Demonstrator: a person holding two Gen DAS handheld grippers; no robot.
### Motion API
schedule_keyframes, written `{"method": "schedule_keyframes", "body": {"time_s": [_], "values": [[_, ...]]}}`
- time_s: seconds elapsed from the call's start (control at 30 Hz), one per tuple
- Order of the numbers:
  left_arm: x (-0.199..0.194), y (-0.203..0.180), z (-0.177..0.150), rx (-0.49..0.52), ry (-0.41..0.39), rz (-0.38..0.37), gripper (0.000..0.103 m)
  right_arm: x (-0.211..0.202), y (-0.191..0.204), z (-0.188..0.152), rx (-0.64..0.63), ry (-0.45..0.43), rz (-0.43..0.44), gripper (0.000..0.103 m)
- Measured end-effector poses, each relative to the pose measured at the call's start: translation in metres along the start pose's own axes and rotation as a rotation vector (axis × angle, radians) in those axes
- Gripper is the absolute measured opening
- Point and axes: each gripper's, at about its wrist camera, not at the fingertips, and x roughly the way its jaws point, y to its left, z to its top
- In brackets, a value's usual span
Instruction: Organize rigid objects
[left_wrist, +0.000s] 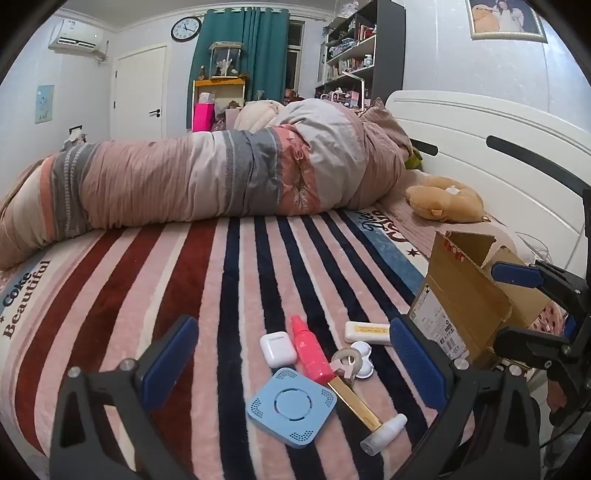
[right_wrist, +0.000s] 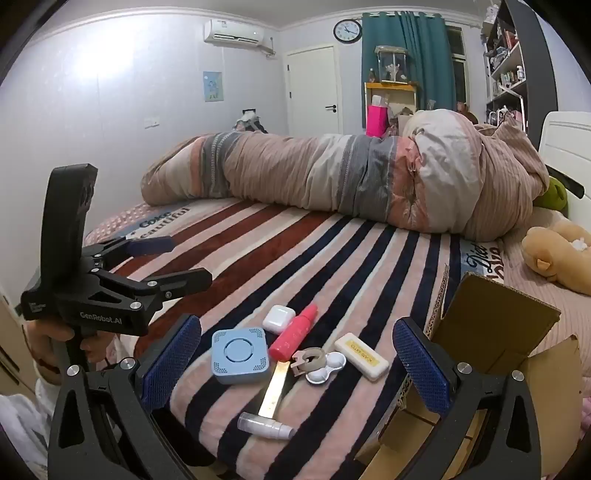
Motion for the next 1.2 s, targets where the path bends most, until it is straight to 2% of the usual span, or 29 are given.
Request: {"method": "schedule_keyframes", "body": {"time_s": [1.2], "values": [[-0.0019,0.0025,-0.0023,-0.003,-0.009,0.005,0.103,-0.0077,0.0019,-0.0039,0.003,-0.006,0.0,0.103]]}}
